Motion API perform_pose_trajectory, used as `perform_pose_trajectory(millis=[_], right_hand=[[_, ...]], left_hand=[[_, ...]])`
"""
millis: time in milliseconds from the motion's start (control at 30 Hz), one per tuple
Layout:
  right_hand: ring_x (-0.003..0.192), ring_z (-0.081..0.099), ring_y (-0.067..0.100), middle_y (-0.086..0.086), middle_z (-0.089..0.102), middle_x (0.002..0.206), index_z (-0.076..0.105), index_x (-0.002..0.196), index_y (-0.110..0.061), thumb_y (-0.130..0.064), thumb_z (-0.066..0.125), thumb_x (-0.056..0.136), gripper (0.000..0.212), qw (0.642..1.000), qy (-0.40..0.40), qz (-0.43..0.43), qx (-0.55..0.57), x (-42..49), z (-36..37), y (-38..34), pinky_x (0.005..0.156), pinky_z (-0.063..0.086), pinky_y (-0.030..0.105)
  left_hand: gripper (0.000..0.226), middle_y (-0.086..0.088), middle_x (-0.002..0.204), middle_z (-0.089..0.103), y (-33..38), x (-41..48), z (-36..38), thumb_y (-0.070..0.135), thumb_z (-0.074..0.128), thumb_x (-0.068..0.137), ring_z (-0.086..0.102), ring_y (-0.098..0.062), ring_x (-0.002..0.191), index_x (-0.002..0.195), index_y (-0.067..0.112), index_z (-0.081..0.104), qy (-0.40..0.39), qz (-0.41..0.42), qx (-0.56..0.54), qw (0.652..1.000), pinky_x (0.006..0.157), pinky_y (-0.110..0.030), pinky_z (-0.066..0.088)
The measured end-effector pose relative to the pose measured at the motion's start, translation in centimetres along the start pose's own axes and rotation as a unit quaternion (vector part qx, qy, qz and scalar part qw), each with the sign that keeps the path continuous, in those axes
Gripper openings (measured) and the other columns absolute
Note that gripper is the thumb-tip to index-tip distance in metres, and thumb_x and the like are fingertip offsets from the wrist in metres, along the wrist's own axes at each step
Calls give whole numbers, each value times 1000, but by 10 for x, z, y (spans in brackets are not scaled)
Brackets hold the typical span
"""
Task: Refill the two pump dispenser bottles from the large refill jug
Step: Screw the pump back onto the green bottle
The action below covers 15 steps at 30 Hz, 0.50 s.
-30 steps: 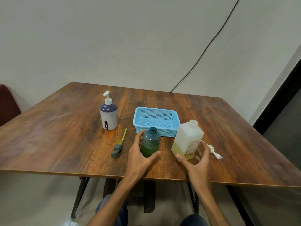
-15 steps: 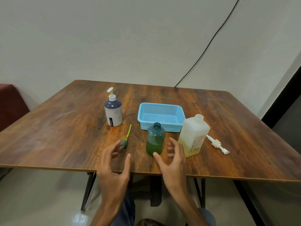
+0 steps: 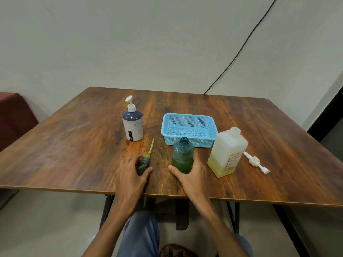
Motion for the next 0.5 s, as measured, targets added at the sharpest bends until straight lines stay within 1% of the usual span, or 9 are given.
perform_pose_trajectory(millis=[33, 100, 200, 300, 333, 433, 500], right_hand=[[120, 52, -4, -22, 57, 129, 47, 134, -39, -49, 86, 68, 77, 1000, -1, 1, -1, 0, 0, 1, 96, 42, 16], [120, 49, -5, -22, 56, 130, 45, 137, -38, -52, 85, 69, 80, 1000, -1, 6, -8, 0, 0, 1, 92, 35, 8], [118, 48, -8, -25, 56, 129, 45, 137, -40, -54, 84, 69, 79, 1000, -2, 6, -12, -1, 0, 3, 91, 33, 8], [117, 47, -7, -24, 55, 129, 44, 136, -41, -55, 83, 70, 78, 1000, -5, 15, -12, -1, 3, 3, 88, 33, 6], [117, 47, -7, -24, 55, 128, 44, 135, -42, -55, 83, 70, 77, 1000, -5, 14, -12, -1, 3, 3, 88, 34, 6], [117, 47, -7, -27, 53, 127, 42, 133, -45, -54, 82, 71, 75, 1000, -4, 7, -13, -2, 2, 3, 90, 34, 8], [118, 48, -4, -24, 53, 128, 42, 135, -41, -53, 83, 72, 77, 1000, -3, 6, -18, -2, 2, 3, 92, 37, 12]], left_hand=[[48, -6, 121, 67, 0, 3, 0, 29, 80, 86, 61, -24, 113, 129, 16, 63, 1, 3, -1, 1000, 97, -45, 51], [43, -8, 118, 69, 2, 8, -3, 24, 79, 87, 64, -22, 108, 127, 12, 66, 14, 15, -6, 1000, 92, -43, 55], [39, -6, 113, 72, 6, 13, -12, 19, 81, 85, 65, -15, 99, 122, 12, 69, 54, 36, -31, 997, 86, -32, 56], [35, 1, 109, 70, 9, 16, -25, 18, 80, 85, 63, -8, 95, 118, 15, 69, 95, 50, -79, 991, 84, -21, 52], [35, 2, 108, 70, 10, 17, -29, 19, 80, 85, 64, -8, 95, 118, 15, 69, 108, 48, -98, 988, 84, -20, 52], [33, 3, 106, 70, 16, 22, -41, 21, 79, 86, 67, -6, 94, 116, 14, 69, 138, 44, -161, 976, 83, -26, 58], [30, 2, 103, 71, 25, 27, -50, 25, 78, 86, 68, -7, 93, 112, 13, 70, 153, 52, -189, 969, 81, -27, 60]])
Point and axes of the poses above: each hand's wrist, its own x-axis towards the middle knuckle, its own z-axis out of the palm, y = z × x, the point moved 6 cm from there along x, towards the middle knuckle
